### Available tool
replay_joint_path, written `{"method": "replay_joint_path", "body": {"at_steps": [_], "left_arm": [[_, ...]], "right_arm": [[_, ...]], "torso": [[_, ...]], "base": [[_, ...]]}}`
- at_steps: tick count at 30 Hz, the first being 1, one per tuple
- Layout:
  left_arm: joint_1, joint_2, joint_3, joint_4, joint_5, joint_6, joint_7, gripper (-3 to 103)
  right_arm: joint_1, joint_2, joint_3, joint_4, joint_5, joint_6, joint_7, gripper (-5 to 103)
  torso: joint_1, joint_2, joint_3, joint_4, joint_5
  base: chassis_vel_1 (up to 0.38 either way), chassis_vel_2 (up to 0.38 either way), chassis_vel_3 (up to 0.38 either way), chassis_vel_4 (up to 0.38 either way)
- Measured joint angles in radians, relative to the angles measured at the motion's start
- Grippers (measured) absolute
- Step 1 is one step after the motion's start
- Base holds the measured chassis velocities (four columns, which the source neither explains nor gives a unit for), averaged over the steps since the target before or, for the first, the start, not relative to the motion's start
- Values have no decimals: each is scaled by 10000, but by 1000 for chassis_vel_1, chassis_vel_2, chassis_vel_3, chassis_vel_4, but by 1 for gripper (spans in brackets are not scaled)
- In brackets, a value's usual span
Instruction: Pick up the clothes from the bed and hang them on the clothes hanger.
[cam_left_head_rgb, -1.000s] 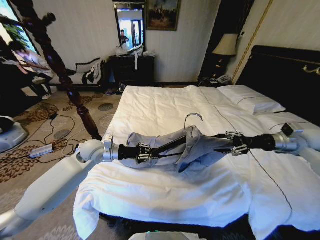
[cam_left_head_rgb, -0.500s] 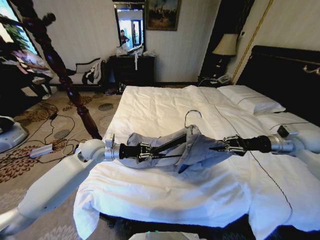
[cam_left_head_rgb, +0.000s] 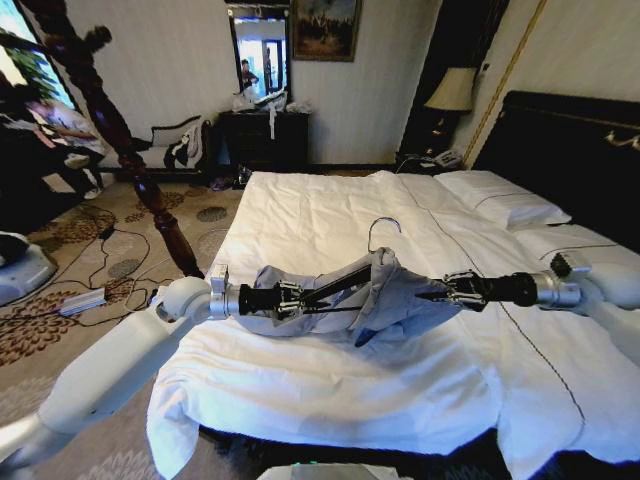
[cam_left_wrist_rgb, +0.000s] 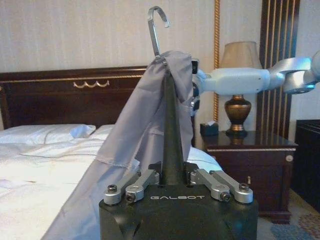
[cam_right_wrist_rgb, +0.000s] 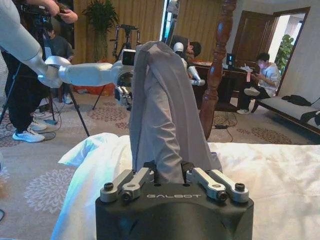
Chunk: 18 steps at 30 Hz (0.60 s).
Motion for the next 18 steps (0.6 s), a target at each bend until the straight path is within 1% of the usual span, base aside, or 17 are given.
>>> {"method": "replay_joint_path", "body": {"at_steps": [11,18], "left_arm": [[-117,-154,49,292,16,-186,-28,20],[-422,-388,71,642,43,-224,117,20]], "right_arm": [[-3,56,-34,-69,57,-4,-134,20],[1,77,-37,-89,99,-19,-238,20]], "torso": [[0,0,0,0,0],[0,0,0,-1,0]], "base": [[0,0,0,0],[0,0,0,0]]}}
